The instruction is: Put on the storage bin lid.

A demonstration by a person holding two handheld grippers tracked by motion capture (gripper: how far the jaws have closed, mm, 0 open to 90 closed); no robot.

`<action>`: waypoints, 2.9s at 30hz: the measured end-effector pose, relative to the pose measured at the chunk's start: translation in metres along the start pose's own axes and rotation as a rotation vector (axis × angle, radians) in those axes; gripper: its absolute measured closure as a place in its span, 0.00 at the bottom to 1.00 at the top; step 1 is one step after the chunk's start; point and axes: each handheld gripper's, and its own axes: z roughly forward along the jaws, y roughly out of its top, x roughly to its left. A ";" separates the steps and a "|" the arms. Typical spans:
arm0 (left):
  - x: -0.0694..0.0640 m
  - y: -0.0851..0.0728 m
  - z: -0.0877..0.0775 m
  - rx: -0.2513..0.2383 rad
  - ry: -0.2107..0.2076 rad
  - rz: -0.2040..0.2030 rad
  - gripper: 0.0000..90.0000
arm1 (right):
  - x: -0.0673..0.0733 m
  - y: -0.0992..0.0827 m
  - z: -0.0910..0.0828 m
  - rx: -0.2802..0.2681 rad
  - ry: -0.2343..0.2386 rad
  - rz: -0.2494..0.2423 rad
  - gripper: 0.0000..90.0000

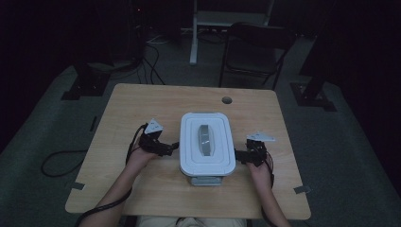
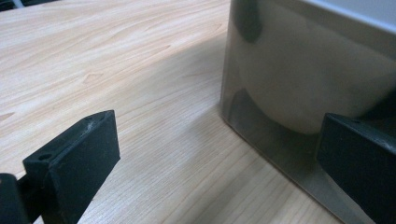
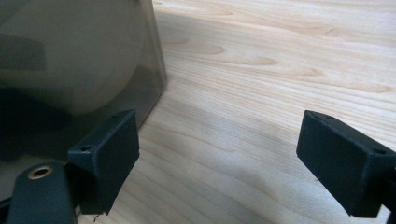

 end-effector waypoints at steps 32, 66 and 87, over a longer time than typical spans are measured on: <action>0.029 -0.036 -0.045 0.041 0.119 -0.090 0.01 | -0.031 -0.015 -0.032 -0.032 -0.143 0.065 0.14; 0.050 -0.099 -0.098 0.129 0.383 -0.254 0.01 | -0.061 -0.069 -0.084 0.036 -0.432 0.209 0.14; 0.065 -0.124 -0.104 0.202 0.521 -0.344 0.01 | -0.065 -0.083 -0.083 0.093 -0.428 0.230 0.14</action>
